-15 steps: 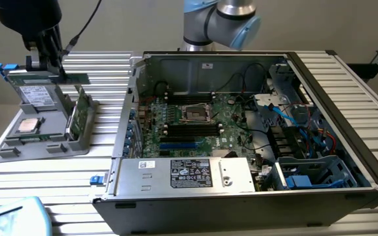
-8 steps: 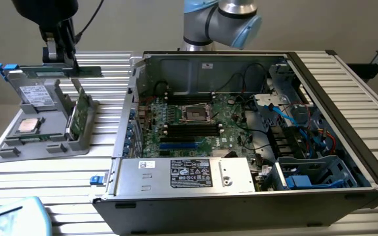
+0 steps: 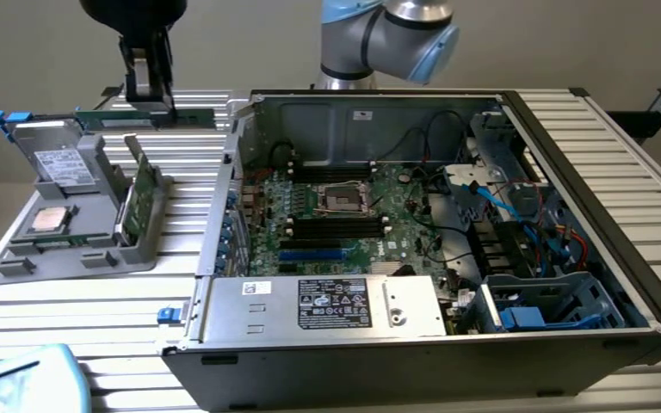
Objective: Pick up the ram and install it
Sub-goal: 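Pick up the ram and move it above insertion slot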
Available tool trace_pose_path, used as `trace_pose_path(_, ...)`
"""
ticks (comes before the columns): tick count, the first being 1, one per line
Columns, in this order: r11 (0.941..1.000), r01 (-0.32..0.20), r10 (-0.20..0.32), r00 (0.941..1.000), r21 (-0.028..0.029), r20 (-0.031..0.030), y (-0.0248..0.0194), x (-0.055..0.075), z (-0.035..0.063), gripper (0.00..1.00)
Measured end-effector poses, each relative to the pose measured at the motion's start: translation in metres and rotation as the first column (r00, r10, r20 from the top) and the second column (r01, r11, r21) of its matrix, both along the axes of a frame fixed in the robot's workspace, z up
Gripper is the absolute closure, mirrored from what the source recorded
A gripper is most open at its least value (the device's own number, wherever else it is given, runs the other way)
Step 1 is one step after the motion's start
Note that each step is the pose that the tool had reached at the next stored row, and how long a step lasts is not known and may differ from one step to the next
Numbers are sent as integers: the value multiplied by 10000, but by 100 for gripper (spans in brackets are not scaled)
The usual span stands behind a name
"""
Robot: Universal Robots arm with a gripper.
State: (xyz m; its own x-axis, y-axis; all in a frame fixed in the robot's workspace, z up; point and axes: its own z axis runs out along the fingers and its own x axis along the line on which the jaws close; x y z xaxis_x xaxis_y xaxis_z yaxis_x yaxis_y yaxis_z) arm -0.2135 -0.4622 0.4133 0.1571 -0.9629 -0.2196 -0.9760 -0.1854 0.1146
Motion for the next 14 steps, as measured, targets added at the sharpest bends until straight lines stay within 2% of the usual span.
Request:
trace_pose_path(3,10000,1,-1,10000,0,82,0,101,0,86)
trace_pose_path(5,10000,1,-1,9998,-1,179,0,155,0,86)
trace_pose_path(7,10000,1,0,9994,-10,333,0,201,0,86)
trace_pose_path(10,10000,3,1,9977,-50,673,1,266,-7,86)
trace_pose_path(11,10000,2,3,9971,-67,759,1,294,-10,86)
trace_pose_path(12,10000,3,4,9968,-87,803,1,329,-12,86)
trace_pose_path(14,9999,3,5,9966,-107,823,1,419,-18,86)
